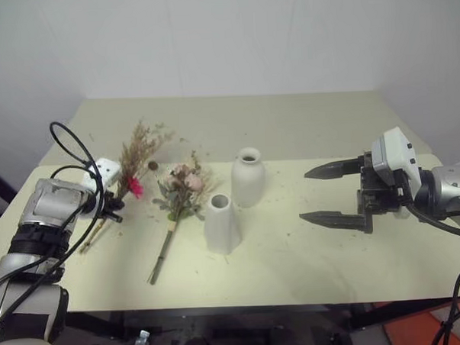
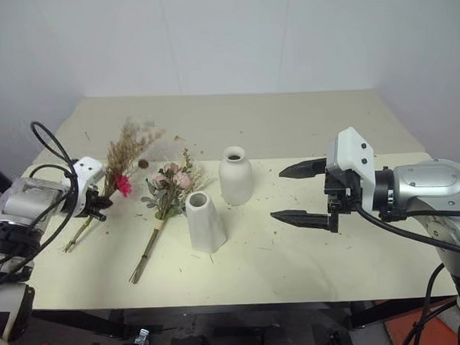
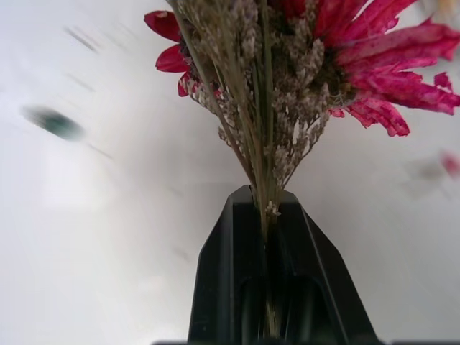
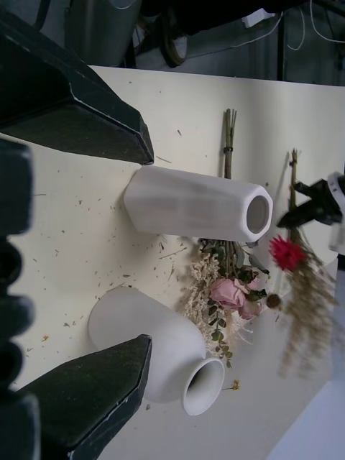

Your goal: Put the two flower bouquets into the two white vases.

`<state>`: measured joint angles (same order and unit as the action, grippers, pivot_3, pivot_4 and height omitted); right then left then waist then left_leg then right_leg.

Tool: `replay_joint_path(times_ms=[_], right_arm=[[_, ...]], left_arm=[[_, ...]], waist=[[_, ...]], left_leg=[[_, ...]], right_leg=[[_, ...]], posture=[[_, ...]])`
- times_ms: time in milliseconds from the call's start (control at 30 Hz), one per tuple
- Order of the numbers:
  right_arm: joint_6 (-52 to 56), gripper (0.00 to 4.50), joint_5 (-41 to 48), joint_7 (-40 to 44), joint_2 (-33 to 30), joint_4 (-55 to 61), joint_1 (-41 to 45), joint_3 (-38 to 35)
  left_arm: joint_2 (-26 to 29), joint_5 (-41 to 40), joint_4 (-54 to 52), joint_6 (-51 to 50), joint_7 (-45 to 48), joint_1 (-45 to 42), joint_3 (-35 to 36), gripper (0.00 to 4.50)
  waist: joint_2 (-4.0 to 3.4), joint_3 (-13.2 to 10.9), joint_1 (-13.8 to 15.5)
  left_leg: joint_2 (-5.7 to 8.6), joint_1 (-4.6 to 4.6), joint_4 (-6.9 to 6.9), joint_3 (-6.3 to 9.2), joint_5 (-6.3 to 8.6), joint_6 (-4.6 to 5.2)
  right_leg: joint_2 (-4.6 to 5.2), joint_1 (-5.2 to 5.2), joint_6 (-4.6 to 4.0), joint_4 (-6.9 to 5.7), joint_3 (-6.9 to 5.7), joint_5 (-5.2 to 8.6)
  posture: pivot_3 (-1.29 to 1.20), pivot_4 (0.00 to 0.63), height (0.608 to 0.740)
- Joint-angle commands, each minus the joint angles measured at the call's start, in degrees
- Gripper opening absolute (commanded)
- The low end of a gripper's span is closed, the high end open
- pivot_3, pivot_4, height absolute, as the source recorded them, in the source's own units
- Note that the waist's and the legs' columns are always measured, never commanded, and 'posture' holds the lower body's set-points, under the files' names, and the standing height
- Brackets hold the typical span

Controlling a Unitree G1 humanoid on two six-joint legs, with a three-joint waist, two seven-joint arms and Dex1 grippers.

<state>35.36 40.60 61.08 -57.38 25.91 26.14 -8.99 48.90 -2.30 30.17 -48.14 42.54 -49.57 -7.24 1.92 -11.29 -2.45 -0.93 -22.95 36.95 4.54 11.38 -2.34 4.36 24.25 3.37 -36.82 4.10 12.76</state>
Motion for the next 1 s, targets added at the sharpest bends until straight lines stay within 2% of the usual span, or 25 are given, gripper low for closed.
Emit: replay_joint_path(times_ms=[33, 133, 233, 367, 600, 767, 1000], right_arm=[[-1.1, 4.5, -0.3, -0.4, 0.2, 1.0, 0.2, -1.3], [-1.1, 4.5, -0.5, -1.0, 0.3, 1.1, 0.2, -1.5], [-0.4, 4.5, -0.1, -2.2, 0.8, 1.5, 0.0, -2.2], [0.4, 4.5, 0.0, -5.2, 1.6, 2.9, -1.2, -3.3], [2.0, 4.5, 1.1, -11.3, 2.9, 7.1, -5.7, -6.9], [3.9, 4.5, 2.1, -15.4, 3.0, 10.8, -10.5, -11.2], [6.8, 4.5, 4.0, -17.4, 2.0, 15.8, -19.8, -21.3]], left_arm=[[-2.5, -2.3, 1.8, 13.7, -11.1, -2.5, 11.7, 0.06], [-4.9, -4.8, 5.0, 21.0, -14.3, -5.9, 17.4, 0.06], [-9.5, -5.8, 8.4, 35.9, -19.0, -8.3, 20.6, 0.06], [-14.6, -12.3, 16.9, 42.8, -13.5, -14.1, 25.6, 0.06], [-20.5, -17.5, 33.1, 58.7, -6.5, -23.6, 30.9, 0.06], [-25.3, -21.5, 39.4, 63.4, 1.1, -28.0, 35.0, 0.06], [-29.7, -26.4, 43.0, 60.6, 7.8, -31.9, 39.8, 0.06]], waist=[[0.0, 0.0, 0.1], [0.05, 0.0, 0.3], [0.06, 0.0, 0.5], [0.08, 0.0, 1.3], [0.09, 0.0, 1.3], [0.1, 0.0, 1.4], [0.12, 0.0, 1.3]], left_leg=[[0.0, 0.01, 0.0, 0.0, 0.0, 0.0], [0.0, -0.04, 0.05, 0.02, 0.0, 0.0], [0.08, -0.07, 0.05, 0.02, 0.0, 0.0], [0.11, -0.1, 0.11, 0.02, 0.0, -0.01], [0.11, -0.22, 0.15, 0.03, 0.0, -0.01], [0.13, -0.21, 0.15, 0.03, 0.0, -0.01], [0.13, -0.23, 0.17, 0.03, 0.0, 0.0]], right_leg=[[0.0, 0.0, 0.0, 0.01, 0.0, -0.01], [0.02, 0.0, -0.23, 0.01, -0.04, -0.19], [0.08, -0.01, -0.27, 0.05, -0.04, -0.26], [0.09, -0.03, -0.29, 0.07, -0.04, -0.34], [0.08, 0.01, -0.27, 0.12, -0.06, -0.36], [0.08, -0.02, -0.26, 0.13, -0.05, -0.36], [0.07, -0.02, -0.24, 0.13, -0.05, -0.36]], posture=[[0.0, 0.15, 0.74], [0.0, 0.15, 0.74], [0.0, 0.15, 0.74], [0.0, 0.15, 0.74], [0.0, 0.15, 0.74], [0.0, 0.15, 0.74], [0.0, 0.15, 0.74]])
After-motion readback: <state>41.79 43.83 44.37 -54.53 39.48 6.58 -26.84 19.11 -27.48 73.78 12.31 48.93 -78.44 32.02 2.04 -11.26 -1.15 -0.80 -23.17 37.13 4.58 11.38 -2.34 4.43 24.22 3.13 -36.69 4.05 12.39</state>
